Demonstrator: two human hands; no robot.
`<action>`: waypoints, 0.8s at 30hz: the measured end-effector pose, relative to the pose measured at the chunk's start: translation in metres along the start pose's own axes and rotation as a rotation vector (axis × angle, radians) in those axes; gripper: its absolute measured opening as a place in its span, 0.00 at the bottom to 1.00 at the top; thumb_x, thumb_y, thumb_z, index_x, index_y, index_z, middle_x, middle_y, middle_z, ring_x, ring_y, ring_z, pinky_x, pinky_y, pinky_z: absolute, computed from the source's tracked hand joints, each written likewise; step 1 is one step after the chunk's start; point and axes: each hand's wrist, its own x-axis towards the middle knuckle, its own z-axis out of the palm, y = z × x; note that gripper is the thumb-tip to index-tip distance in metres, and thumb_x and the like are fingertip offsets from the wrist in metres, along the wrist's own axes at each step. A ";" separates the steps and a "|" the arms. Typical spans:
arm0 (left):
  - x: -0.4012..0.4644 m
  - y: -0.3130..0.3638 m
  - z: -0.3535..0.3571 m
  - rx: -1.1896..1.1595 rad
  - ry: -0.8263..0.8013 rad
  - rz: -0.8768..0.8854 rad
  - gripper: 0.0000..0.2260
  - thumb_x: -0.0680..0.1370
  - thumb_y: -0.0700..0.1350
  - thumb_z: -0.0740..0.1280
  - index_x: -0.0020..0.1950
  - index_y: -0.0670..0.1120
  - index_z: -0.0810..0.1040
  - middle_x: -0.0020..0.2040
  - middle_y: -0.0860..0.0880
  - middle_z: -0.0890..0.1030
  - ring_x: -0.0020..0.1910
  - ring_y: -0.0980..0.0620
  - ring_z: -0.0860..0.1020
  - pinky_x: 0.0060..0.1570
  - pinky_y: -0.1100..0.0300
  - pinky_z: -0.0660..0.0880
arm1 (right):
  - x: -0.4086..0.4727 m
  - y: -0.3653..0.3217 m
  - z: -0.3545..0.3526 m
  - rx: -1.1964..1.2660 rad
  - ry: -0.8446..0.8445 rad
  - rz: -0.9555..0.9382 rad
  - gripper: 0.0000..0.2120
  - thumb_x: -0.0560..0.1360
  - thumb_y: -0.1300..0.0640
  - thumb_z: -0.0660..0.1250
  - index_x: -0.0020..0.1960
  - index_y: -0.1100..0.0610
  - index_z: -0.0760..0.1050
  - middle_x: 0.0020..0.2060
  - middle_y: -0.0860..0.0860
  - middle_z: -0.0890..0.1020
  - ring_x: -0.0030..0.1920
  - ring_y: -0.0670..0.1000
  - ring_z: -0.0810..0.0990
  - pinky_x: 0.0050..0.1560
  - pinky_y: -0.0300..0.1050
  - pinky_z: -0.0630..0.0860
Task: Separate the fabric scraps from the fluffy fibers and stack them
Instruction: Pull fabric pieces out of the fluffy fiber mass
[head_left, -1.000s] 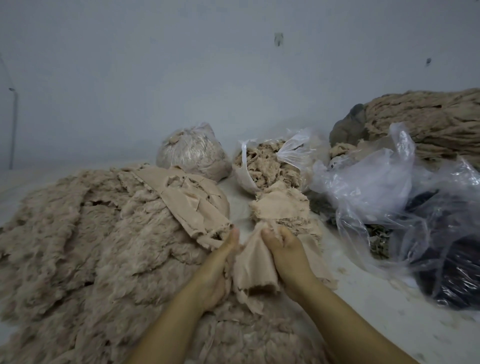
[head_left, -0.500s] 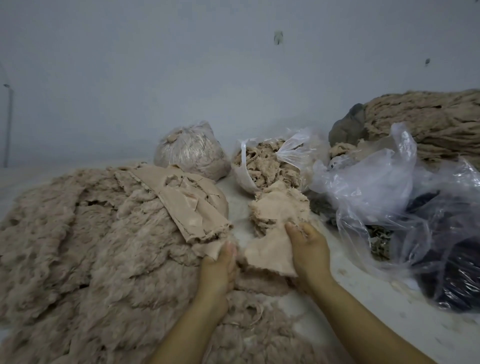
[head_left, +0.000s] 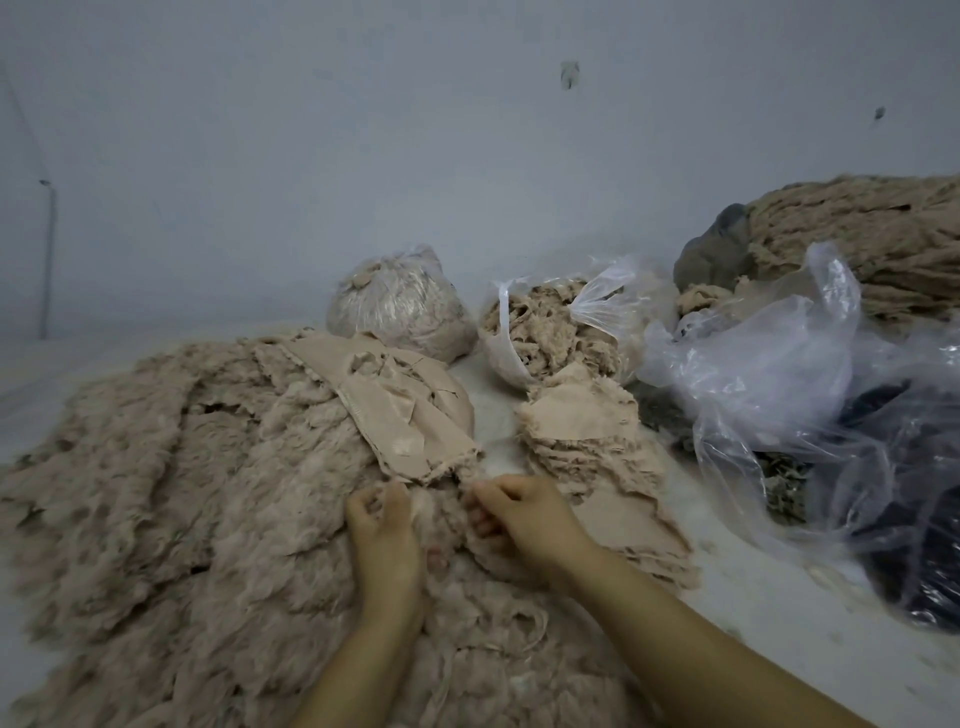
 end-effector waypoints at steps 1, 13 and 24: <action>0.001 0.000 -0.001 -0.025 -0.039 0.004 0.10 0.81 0.46 0.59 0.57 0.41 0.72 0.35 0.43 0.78 0.28 0.50 0.74 0.27 0.61 0.72 | 0.001 -0.001 0.007 0.124 -0.034 0.080 0.15 0.79 0.50 0.64 0.42 0.59 0.80 0.33 0.51 0.80 0.32 0.46 0.76 0.36 0.40 0.76; 0.000 0.000 -0.025 0.546 -0.939 0.134 0.18 0.79 0.34 0.62 0.32 0.50 0.74 0.29 0.59 0.75 0.31 0.63 0.71 0.36 0.67 0.66 | 0.013 -0.006 0.030 0.636 -0.092 0.214 0.07 0.75 0.62 0.68 0.39 0.61 0.77 0.26 0.52 0.78 0.25 0.46 0.75 0.26 0.37 0.73; 0.012 0.016 -0.015 -0.480 -0.397 -0.325 0.15 0.81 0.45 0.59 0.63 0.39 0.75 0.55 0.39 0.81 0.54 0.43 0.80 0.58 0.46 0.75 | -0.042 0.025 0.021 0.207 -0.153 -0.098 0.10 0.75 0.64 0.69 0.36 0.55 0.75 0.25 0.43 0.76 0.27 0.39 0.71 0.32 0.31 0.68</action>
